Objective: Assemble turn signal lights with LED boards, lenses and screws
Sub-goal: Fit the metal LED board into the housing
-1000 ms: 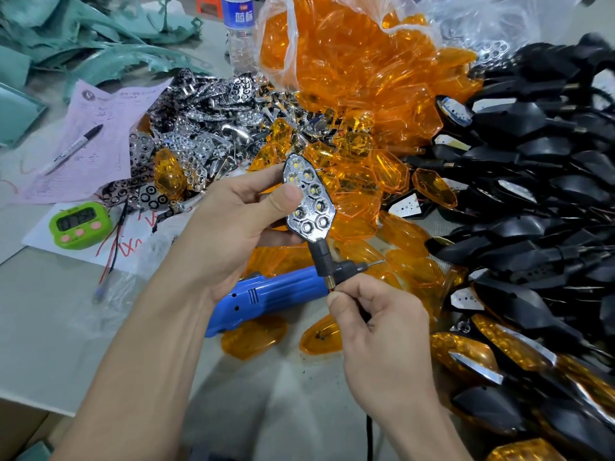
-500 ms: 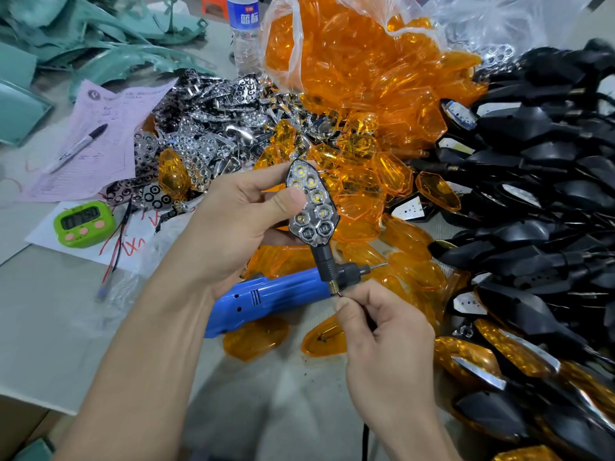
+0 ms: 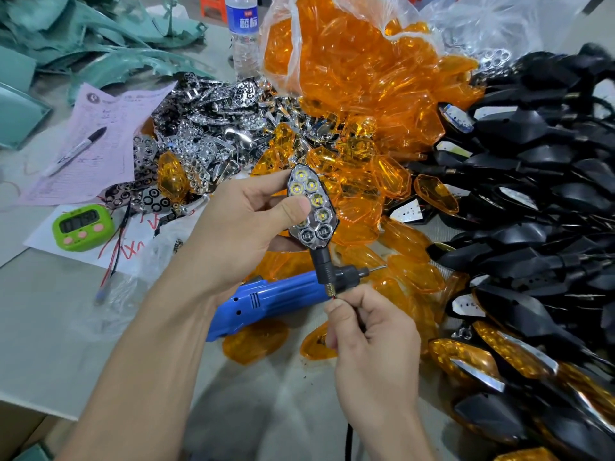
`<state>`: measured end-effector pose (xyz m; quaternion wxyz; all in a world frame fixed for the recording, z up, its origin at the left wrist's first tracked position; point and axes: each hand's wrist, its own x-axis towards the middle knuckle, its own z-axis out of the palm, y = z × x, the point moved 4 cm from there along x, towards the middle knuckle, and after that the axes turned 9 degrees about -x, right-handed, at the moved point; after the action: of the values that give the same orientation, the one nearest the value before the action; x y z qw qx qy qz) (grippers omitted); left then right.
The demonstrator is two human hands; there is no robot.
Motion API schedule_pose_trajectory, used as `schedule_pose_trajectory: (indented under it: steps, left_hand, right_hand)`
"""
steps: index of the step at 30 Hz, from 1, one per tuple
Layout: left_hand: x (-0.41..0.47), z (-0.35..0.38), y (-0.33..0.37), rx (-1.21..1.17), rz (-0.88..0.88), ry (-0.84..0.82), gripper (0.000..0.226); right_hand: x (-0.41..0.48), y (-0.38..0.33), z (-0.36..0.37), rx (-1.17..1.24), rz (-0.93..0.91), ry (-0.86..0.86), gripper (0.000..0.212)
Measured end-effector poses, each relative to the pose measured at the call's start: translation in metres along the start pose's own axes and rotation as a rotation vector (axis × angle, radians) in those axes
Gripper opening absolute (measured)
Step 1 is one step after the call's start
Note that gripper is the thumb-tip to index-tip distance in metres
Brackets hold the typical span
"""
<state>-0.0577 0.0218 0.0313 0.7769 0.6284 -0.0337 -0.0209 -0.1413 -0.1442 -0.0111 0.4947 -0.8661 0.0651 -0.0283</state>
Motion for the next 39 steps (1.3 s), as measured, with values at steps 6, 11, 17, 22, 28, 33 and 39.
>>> schedule_pose_trajectory:
  steps: [6, 11, 17, 22, 28, 33, 39]
  left_hand:
    - [-0.001, 0.0, 0.001, 0.037, -0.01, 0.005, 0.025]
    - [-0.001, -0.001, 0.006, 0.101, 0.03, 0.07, 0.031]
    - [-0.002, 0.009, 0.005, 0.093, 0.017, 0.043, 0.037]
    - [-0.005, 0.017, 0.007, 0.191, 0.058, 0.041, 0.042]
    - [-0.006, 0.019, 0.006, 0.239, 0.096, 0.119, 0.038]
    - [-0.003, 0.019, 0.001, 0.246, 0.089, 0.132, 0.03]
    - [-0.007, 0.023, -0.001, 0.143, 0.069, 0.141, 0.029]
  right_hand:
    - [0.0, 0.001, 0.005, -0.015, 0.009, 0.006, 0.032]
    - [0.003, 0.002, 0.005, 0.003, 0.041, -0.107, 0.021]
    - [0.036, -0.023, -0.012, 0.18, -0.092, -0.246, 0.058]
    - [0.073, -0.049, -0.008, 0.203, -0.236, -0.22, 0.037]
    - [0.077, -0.039, -0.003, 0.233, -0.237, -0.112, 0.034]
    - [0.082, -0.038, -0.005, 0.243, -0.206, -0.087, 0.032]
    - [0.081, -0.041, -0.008, 0.269, -0.224, -0.113, 0.032]
